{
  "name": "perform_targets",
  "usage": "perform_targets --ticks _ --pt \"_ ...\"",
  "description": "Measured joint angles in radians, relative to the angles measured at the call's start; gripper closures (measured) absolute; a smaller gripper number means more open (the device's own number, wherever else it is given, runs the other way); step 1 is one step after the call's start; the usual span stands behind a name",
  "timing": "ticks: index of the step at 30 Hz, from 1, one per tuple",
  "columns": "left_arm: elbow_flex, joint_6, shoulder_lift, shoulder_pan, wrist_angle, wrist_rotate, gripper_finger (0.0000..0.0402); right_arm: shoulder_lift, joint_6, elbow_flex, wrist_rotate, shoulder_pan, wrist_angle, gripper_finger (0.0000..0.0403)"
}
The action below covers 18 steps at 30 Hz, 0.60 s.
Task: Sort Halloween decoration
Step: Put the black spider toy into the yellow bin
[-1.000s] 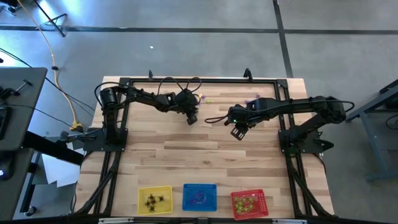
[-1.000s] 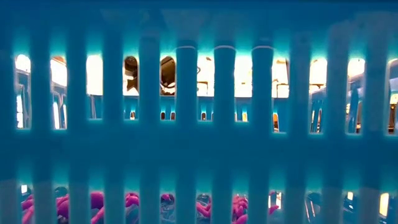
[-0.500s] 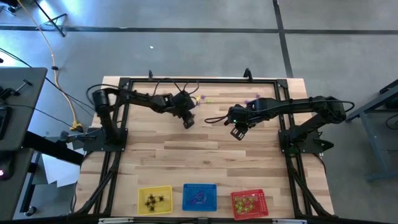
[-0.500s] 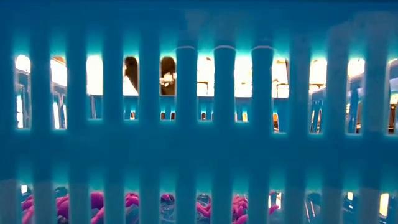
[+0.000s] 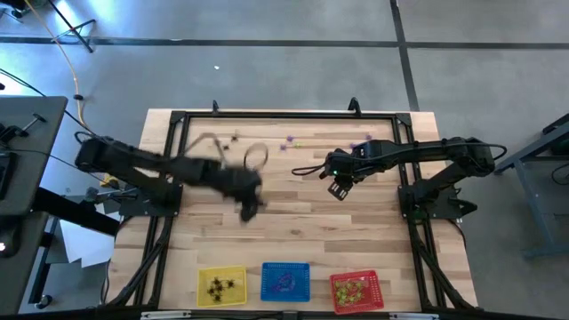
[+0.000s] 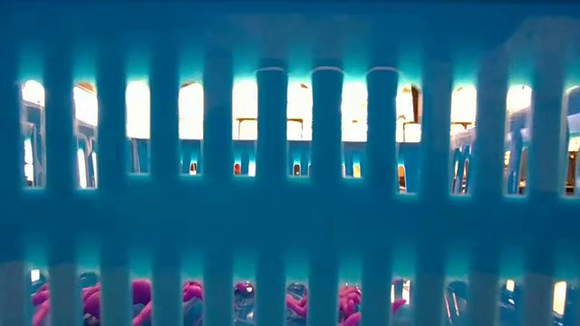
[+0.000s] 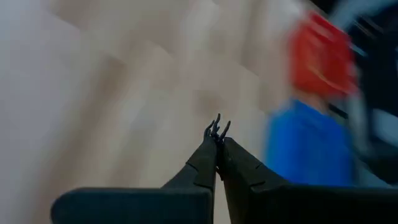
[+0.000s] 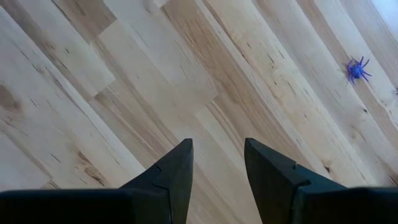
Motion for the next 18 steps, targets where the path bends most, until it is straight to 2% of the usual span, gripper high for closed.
perform_targets --ticks 4,9,14,18 --pt "0.0 -0.186 0.004 -0.241 -0.013 0.001 0.0401 0.0 0.0 0.0 0.0 0.0 0.021 0.0263" --pt "0.0 -0.462 0.007 -0.471 -0.012 -0.01 0.0402 0.0 0.0 0.0 0.0 0.0 0.041 0.0263" --pt "0.001 -0.739 0.049 -0.627 -0.032 -0.126 0.0401 0.0 -0.003 0.0 0.013 0.0 0.049 0.0263" --pt "0.001 -0.857 0.105 -0.686 -0.057 -0.2 0.0401 0.0 -0.001 0.0 0.073 0.0 0.056 0.0263"
